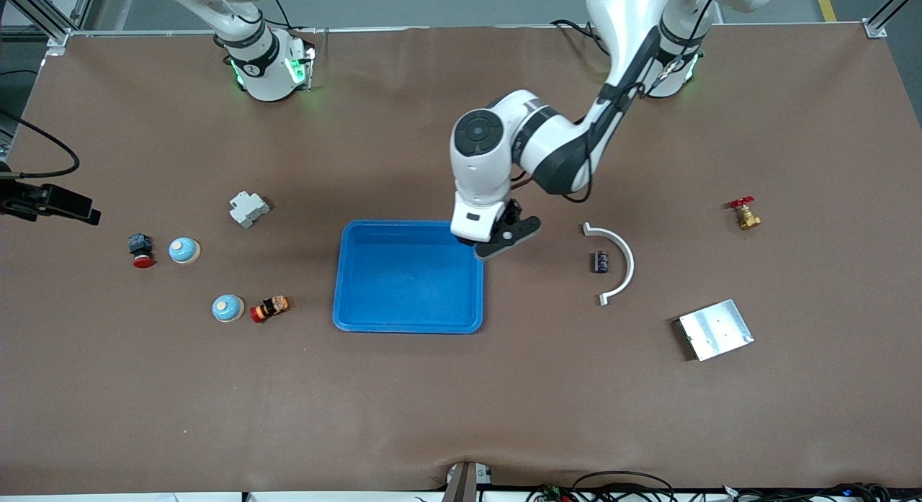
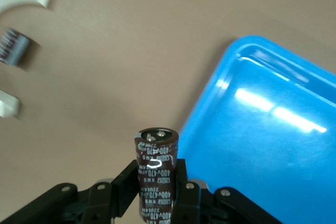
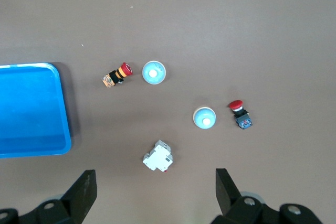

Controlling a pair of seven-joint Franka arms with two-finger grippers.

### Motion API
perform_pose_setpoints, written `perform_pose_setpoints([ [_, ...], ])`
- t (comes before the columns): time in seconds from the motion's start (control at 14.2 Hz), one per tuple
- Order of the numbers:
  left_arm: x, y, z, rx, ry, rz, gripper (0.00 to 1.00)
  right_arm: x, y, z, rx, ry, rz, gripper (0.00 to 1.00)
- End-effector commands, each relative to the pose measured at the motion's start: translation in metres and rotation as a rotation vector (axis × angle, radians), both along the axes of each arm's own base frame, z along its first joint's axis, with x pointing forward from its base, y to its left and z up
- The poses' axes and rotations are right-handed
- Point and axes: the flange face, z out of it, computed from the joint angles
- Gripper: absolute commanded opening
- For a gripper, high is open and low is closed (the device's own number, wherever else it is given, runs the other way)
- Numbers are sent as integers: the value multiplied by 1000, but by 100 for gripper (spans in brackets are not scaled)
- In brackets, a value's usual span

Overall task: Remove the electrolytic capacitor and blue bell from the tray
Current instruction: 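Carry the capacitor toward the arc while the right gripper returns to rest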

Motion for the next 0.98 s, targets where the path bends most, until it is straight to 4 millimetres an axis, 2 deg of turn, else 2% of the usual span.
perform_pose_setpoints([
  [0.0,-19,52,19,7,32,-117,0,0,11,4,-55,13,8,100],
  [0.07,-22,72,26,3,26,-157,0,0,11,4,-53,12,7,100],
  [0.28,-30,109,43,0,14,-224,0,-1,14,3,-50,26,10,100],
  [0.56,-40,144,34,14,34,-294,0,-3,13,2,-59,39,-85,100],
  [0.84,-42,195,38,17,26,-381,0,-3,7,2,-46,38,-93,100],
  [0.91,-42,204,38,20,31,-399,0,-2,14,3,-51,31,-82,100],
])
